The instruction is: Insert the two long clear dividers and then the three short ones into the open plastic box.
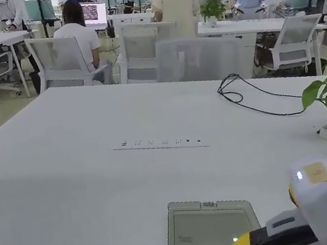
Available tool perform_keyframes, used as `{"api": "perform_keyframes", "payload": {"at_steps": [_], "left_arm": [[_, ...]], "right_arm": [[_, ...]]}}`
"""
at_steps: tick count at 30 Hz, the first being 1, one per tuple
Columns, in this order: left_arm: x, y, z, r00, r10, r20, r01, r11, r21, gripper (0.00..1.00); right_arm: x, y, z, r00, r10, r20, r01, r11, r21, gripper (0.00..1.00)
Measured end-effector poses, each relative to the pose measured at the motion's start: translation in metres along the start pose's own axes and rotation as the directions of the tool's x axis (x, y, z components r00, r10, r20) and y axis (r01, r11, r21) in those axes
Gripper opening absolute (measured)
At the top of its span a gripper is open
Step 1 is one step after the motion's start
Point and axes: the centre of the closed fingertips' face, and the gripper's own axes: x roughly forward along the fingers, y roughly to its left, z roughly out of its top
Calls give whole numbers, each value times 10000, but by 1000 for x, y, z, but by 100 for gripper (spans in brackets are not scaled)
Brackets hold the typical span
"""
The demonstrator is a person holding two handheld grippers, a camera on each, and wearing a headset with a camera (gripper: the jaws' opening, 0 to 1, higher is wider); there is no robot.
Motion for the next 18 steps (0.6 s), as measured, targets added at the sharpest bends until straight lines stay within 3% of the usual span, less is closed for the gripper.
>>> {"api": "perform_keyframes", "payload": {"at_steps": [18], "left_arm": [[4,14,-4,9986,493,-177,-496,9986,-158,84]], "right_arm": [[18,-5,-11,9977,108,-664,-73,9985,536,2]]}}
